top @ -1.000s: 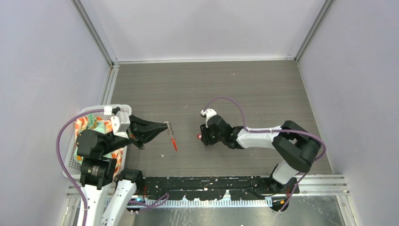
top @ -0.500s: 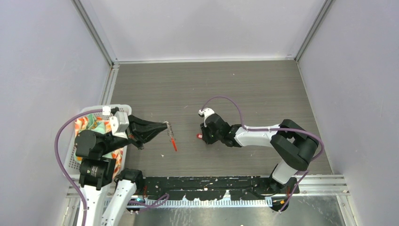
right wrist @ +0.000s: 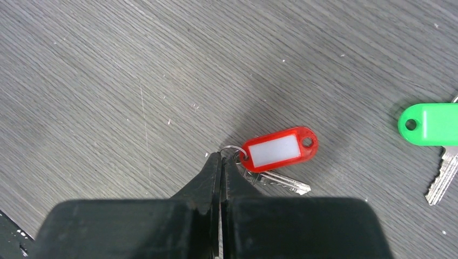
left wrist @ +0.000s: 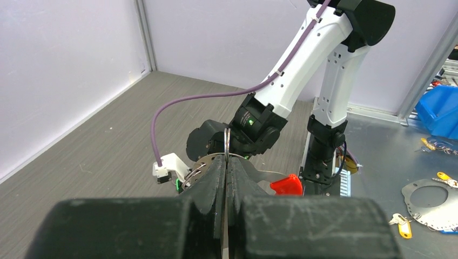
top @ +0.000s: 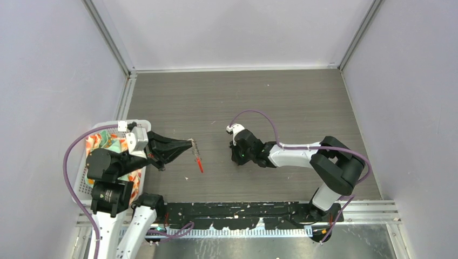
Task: Put the keys on the keyring
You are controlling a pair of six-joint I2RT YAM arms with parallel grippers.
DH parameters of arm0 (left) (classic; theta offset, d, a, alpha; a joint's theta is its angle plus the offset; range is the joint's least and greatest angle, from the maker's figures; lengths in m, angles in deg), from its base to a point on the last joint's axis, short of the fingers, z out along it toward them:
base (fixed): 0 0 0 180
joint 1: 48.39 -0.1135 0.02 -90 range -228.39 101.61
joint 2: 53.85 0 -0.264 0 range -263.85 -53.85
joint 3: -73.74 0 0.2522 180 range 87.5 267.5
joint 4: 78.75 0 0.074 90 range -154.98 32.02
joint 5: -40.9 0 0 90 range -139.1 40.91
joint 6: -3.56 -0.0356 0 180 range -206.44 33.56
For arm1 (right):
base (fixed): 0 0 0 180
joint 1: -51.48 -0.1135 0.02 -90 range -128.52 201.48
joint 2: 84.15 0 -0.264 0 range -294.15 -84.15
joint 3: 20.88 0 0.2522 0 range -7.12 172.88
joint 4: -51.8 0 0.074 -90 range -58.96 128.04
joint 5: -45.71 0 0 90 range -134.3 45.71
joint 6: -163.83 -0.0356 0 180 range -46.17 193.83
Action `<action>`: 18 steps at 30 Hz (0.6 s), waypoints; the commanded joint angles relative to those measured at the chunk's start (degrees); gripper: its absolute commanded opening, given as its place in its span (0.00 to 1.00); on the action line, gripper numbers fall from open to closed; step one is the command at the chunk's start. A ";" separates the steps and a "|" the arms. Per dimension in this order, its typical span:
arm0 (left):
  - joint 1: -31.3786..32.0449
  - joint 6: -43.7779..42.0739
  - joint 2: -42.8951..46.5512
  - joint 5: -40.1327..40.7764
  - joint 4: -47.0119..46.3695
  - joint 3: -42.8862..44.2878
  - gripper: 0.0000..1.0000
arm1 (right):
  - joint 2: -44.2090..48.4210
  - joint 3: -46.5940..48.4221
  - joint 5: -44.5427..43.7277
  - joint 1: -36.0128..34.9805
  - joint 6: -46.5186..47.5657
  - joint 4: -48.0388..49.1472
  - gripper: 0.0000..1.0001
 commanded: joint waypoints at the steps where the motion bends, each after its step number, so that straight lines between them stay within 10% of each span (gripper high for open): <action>1: 0.06 0.82 -0.23 0.43 -3.41 1.82 0.00 | 0.89 2.53 0.89 -0.21 0.52 2.48 0.01; 6: 0.06 0.80 0.05 0.54 -3.08 1.90 0.00 | 1.21 3.64 0.00 -0.13 0.69 1.84 0.02; 11: 0.06 0.74 0.15 0.48 -3.19 1.69 0.00 | 3.12 3.28 -6.01 -1.04 -0.35 -1.78 0.40; 18: 0.07 1.08 0.08 0.46 -3.70 1.82 0.00 | -1.11 7.12 -16.41 -6.02 -1.59 -7.98 0.47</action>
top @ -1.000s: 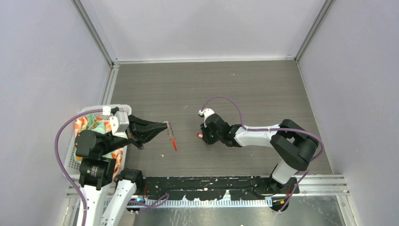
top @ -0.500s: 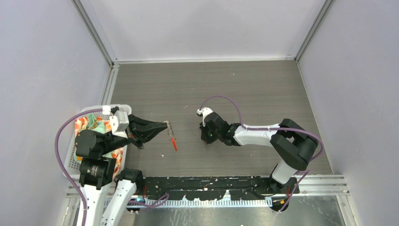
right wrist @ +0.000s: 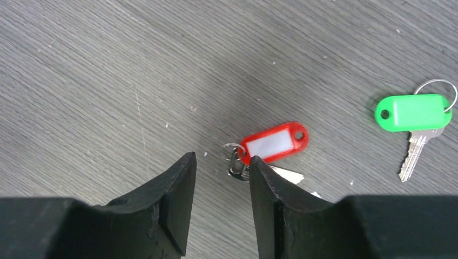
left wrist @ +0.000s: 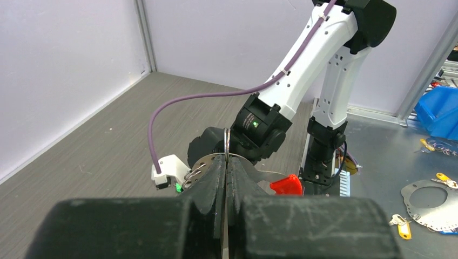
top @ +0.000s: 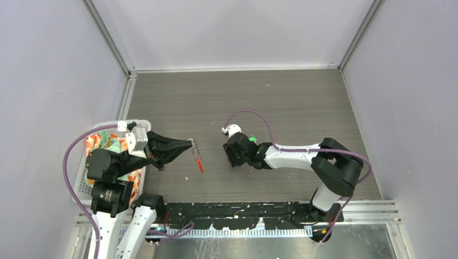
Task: Put the keys on the keyring
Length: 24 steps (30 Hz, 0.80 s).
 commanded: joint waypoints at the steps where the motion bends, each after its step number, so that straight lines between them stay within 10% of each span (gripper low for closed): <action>1: 0.06 0.59 0.13 0.43 -3.25 1.89 0.00 | -2.32 4.41 -9.34 -3.18 -1.37 -3.03 0.46; 16: 0.06 0.13 0.54 0.69 -2.14 2.51 0.00 | -8.48 8.83 -15.69 -5.21 -2.39 -4.99 0.42; 24: 0.06 -0.05 0.67 0.66 -2.00 2.56 0.00 | -9.48 7.43 -13.76 -4.38 -4.01 -3.66 0.23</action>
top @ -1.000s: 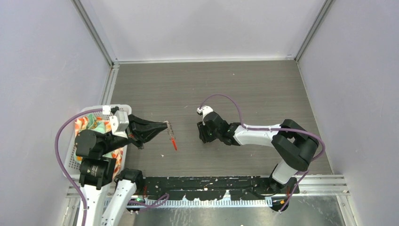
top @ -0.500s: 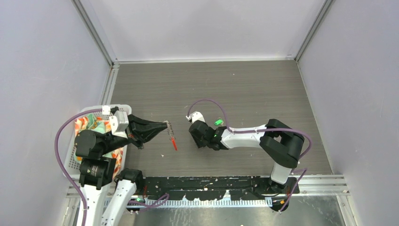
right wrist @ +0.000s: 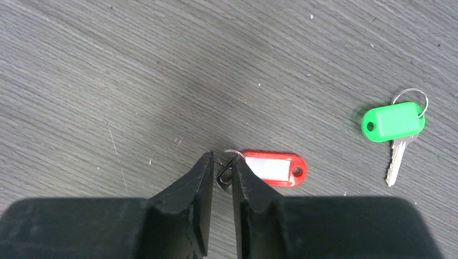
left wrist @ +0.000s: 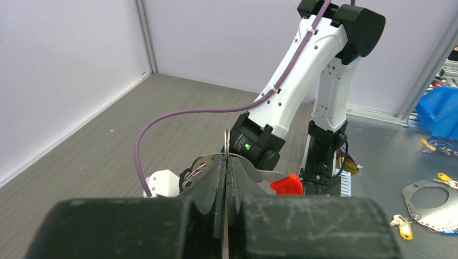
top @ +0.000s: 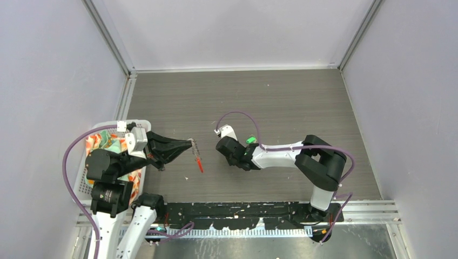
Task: Put the keys on the keyring
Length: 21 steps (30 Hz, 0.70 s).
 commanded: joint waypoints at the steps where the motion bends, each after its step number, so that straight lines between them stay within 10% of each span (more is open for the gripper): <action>1: 0.11 -0.07 0.58 0.67 -1.67 2.42 0.00 | -0.82 -0.45 0.85 0.92 -2.24 0.97 0.17; 13: 0.06 0.15 0.10 0.65 -1.87 2.61 0.00 | 2.26 1.86 9.84 2.76 -1.83 6.70 0.01; 17: 0.06 -0.07 -0.16 0.61 -1.58 3.04 0.00 | 5.56 0.21 15.32 5.73 -1.11 8.87 0.35; 21: 0.06 -0.16 -0.17 0.38 -1.61 2.98 0.00 | 9.63 -4.19 23.20 10.07 1.15 11.68 0.49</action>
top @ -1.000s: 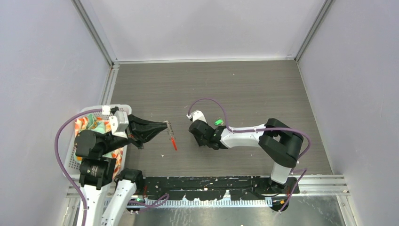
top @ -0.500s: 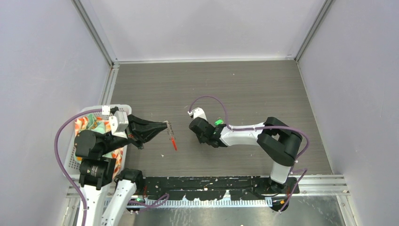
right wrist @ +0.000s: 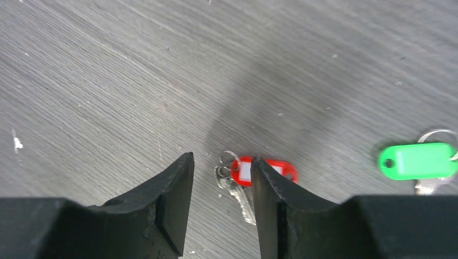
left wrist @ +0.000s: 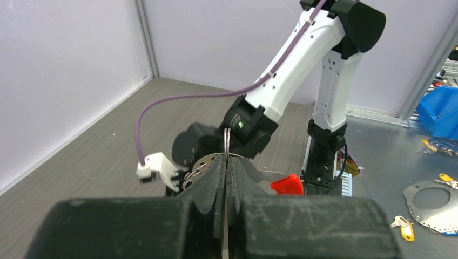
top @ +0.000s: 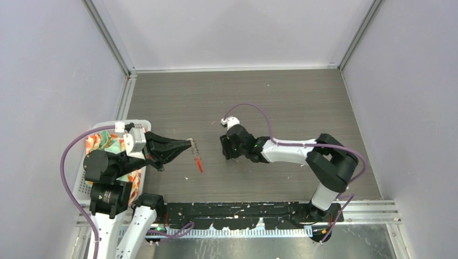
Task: Put the keys on the keyring
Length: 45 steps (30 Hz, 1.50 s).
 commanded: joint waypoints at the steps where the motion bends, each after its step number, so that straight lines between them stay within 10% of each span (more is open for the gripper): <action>1: 0.06 -0.09 -0.21 0.45 -1.70 2.04 0.00 | 6.60 -3.14 12.73 5.20 2.28 5.59 0.51; 14: 0.06 -0.47 -0.87 0.37 -1.14 3.22 0.00 | -0.79 -0.68 40.09 14.69 12.51 1.81 0.50; 45: 0.06 -1.84 -0.16 1.07 0.78 2.80 0.00 | -9.88 5.77 45.51 16.63 15.11 -2.12 0.32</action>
